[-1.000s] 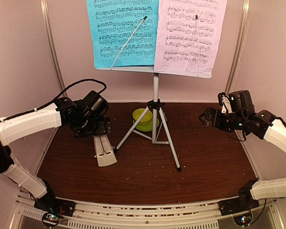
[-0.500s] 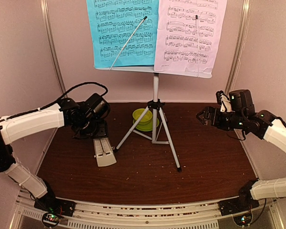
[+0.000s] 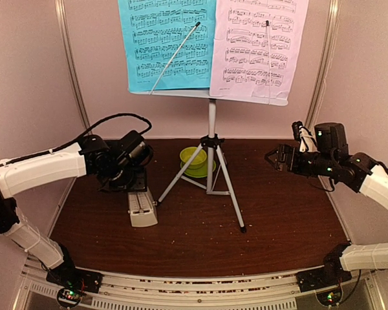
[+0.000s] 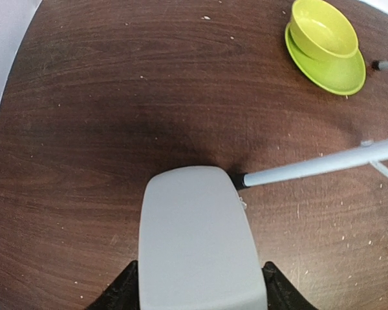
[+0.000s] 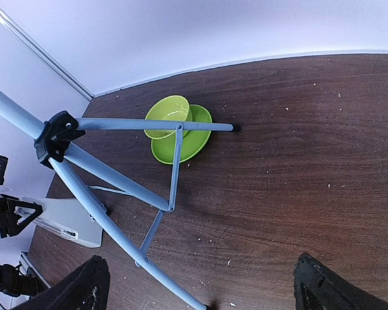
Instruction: Set up the instrument practice props
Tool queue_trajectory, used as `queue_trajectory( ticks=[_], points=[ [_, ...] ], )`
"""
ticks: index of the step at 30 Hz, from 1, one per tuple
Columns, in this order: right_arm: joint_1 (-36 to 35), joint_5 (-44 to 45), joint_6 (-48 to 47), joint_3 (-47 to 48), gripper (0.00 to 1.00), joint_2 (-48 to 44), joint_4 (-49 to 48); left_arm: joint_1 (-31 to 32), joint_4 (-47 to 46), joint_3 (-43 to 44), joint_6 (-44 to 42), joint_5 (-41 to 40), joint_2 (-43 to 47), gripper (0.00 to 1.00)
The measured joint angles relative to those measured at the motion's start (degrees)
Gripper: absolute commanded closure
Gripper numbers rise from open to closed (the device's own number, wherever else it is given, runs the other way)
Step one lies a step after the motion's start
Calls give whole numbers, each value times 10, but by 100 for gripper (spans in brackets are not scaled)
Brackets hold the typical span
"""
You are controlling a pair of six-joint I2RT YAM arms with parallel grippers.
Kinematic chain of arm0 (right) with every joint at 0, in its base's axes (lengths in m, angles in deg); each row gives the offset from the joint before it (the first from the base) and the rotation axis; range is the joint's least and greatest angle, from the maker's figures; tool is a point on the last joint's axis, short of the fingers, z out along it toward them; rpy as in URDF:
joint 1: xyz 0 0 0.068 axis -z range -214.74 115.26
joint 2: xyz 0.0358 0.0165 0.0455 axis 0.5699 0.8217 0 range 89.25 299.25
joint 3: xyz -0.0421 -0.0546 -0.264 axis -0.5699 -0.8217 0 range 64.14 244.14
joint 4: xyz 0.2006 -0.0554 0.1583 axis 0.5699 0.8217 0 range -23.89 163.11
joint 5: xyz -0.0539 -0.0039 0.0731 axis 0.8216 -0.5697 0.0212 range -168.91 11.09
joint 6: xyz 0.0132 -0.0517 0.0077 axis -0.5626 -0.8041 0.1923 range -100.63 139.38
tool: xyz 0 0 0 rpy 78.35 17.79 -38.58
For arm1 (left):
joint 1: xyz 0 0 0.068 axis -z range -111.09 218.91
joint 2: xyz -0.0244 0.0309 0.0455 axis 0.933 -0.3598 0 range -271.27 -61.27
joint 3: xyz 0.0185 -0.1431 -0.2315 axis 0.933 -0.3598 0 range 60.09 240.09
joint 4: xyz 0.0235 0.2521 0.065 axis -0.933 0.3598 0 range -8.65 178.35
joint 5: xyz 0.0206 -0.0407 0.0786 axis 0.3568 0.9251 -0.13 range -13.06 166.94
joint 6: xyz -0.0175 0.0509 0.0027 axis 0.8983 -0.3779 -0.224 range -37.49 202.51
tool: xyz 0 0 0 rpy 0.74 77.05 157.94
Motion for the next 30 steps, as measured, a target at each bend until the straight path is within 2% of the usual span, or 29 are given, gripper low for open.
queue_trajectory(
  ticks=[6, 10, 20, 30],
  points=[
    [0, -15, -15, -9, 0, -20, -5, 48, 28, 11, -21, -5, 1, 54],
    [0, -24, -21, -10, 0, -26, -5, 75, 30, 17, -34, 27, 1, 54],
    [0, -52, -23, -34, 0, -50, -19, 117, 24, 56, -80, 48, -17, 57],
    [-1, -73, -6, -37, 0, -47, -37, 130, -3, 124, -80, 46, -84, 50]
  ],
)
